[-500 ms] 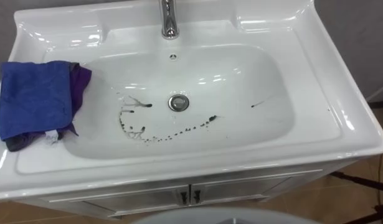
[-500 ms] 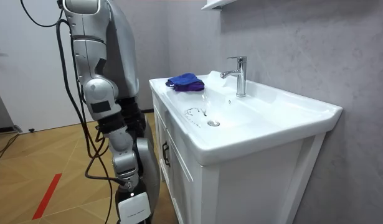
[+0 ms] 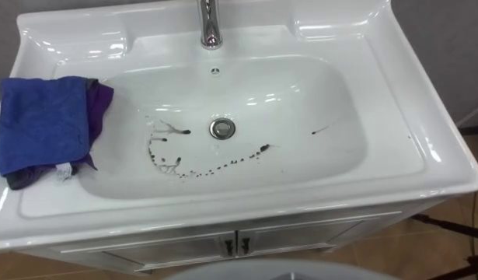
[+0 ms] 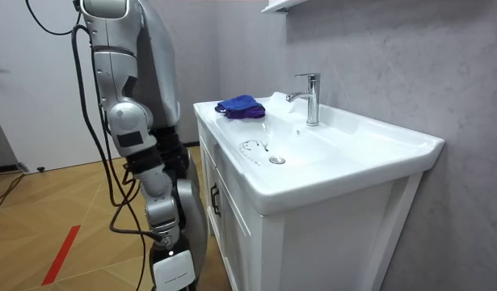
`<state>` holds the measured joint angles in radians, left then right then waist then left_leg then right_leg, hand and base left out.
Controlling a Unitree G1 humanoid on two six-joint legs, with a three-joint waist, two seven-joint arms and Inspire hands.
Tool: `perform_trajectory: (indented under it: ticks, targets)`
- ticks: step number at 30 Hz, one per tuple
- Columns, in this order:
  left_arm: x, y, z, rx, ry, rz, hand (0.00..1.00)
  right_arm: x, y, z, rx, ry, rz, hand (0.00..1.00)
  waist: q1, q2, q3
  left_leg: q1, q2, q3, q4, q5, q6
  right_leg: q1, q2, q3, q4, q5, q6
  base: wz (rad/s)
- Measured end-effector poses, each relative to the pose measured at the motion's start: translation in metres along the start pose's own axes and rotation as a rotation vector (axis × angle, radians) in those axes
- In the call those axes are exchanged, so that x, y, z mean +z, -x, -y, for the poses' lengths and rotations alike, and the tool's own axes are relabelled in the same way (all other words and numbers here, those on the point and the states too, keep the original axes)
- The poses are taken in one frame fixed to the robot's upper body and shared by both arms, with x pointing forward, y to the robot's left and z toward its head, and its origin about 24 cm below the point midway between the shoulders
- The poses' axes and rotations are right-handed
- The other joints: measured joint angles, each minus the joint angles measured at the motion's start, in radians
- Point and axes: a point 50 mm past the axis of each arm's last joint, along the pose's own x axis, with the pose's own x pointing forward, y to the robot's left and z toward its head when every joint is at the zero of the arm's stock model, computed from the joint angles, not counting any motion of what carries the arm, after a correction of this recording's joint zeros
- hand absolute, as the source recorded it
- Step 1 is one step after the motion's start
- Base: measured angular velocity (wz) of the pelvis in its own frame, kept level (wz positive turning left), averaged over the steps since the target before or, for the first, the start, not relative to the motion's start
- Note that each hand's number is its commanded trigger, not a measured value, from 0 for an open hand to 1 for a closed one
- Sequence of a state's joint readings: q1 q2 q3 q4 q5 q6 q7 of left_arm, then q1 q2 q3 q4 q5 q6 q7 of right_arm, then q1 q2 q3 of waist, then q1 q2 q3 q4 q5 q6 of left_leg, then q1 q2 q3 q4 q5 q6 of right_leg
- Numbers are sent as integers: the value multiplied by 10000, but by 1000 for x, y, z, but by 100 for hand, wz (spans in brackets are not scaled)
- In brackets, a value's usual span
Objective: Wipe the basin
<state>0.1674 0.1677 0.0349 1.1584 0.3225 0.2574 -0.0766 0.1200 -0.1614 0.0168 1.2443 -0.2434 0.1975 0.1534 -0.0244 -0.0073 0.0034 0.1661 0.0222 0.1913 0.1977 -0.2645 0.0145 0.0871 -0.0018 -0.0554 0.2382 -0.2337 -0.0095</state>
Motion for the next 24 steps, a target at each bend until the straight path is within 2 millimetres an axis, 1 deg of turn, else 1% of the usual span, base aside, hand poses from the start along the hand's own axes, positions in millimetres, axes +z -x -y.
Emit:
perform_trajectory:
  ticks: [11,16,24]
  targets:
    - [-4,0,-1,305,176,-66,0,1,0,0,-15,30,82,0,28,-22,2,53,-2,-24,7,1,-1,76,-7,-55,3,2,-4,0]
    - [-6,0,-5,754,751,-46,0,1,0,1,-106,20,116,0,59,-81,5,192,-2,-16,-5,1,-1,182,3,-17,11,2,-4,0]
    - [-12,0,-6,1076,1597,-168,0,-5,0,0,-87,-32,-212,0,124,-71,4,190,14,-22,-7,0,-2,184,1,-45,1,11,-10,0]
